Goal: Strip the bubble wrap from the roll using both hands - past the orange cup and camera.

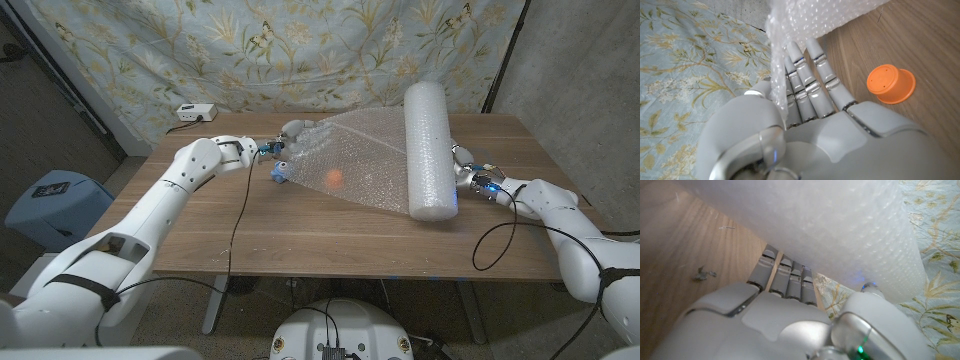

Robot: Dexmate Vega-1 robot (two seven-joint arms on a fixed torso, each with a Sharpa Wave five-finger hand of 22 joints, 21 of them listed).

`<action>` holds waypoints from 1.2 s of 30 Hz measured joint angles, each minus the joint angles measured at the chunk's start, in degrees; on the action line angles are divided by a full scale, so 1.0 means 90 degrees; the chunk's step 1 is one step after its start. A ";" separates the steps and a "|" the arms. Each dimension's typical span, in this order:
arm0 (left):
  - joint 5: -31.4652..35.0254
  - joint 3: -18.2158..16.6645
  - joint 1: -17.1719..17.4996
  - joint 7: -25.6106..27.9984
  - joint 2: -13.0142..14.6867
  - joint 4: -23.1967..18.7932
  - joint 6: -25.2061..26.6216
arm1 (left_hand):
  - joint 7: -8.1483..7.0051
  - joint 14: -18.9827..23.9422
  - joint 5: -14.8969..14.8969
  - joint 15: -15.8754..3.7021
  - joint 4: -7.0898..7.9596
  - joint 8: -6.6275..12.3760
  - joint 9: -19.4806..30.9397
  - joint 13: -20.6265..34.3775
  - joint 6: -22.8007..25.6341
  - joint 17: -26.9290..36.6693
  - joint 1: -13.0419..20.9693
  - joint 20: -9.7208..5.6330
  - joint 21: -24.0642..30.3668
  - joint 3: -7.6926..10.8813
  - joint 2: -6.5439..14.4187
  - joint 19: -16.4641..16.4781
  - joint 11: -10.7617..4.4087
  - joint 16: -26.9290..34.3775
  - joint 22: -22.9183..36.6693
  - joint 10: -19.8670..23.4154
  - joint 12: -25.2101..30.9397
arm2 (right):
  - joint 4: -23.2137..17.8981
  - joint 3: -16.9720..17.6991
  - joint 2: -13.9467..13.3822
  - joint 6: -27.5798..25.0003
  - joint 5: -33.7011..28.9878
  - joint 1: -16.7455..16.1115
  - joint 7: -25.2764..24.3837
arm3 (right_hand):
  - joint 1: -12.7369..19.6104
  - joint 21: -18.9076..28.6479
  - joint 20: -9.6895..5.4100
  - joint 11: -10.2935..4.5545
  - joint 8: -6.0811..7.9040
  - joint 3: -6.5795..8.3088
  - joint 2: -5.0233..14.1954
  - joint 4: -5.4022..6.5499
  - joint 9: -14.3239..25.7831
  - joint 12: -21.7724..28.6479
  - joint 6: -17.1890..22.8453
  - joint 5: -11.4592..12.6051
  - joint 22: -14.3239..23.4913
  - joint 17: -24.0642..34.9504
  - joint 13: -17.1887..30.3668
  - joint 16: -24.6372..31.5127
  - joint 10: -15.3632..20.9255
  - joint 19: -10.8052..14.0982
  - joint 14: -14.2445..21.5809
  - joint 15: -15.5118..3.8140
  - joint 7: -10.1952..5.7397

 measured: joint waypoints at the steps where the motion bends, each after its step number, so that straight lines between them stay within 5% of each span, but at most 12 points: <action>1: -0.0004 -0.0002 0.0003 0.0006 0.0005 -0.0003 0.0001 | 0.0000 0.0000 0.0000 0.0000 0.0000 0.0000 0.0000 0.0000 0.0000 0.0000 0.0000 0.0010 0.0000 0.0000 0.0000 -0.0010 0.0000 -0.0019 0.0000 0.0000 0.0000 | -0.0047 -0.0014 -0.0014 -0.0013 0.0019 -0.0023 -0.0016 | 0.0000 0.0000 0.0000 0.0000 0.0000 0.0000 0.0000 0.0000 0.0000 0.0000 0.0000 0.0000 0.0000 0.0000 0.0000 0.0000 0.0000 0.0000 0.0000 0.0000 0.0000; 36: -0.0100 -0.0212 0.0152 0.0048 0.0362 -0.0127 -0.0034 | -0.0002 0.0003 0.0000 0.0003 0.0000 0.0000 -0.0002 0.0029 -0.0002 -0.0001 0.0000 -0.0012 0.0094 0.0000 0.0000 -0.0031 0.0000 -0.0020 0.0000 0.0000 -0.0048 | -0.0367 -0.0372 -0.0232 -0.0481 0.0229 -0.0059 -0.0255 | -0.0058 0.0000 -0.0022 0.0055 -0.0044 -0.0105 0.0058 0.0035 -0.0031 -0.0025 0.0025 0.0048 -0.0002 0.0004 0.0058 0.0029 0.0058 0.0091 0.0068 0.0068 0.0025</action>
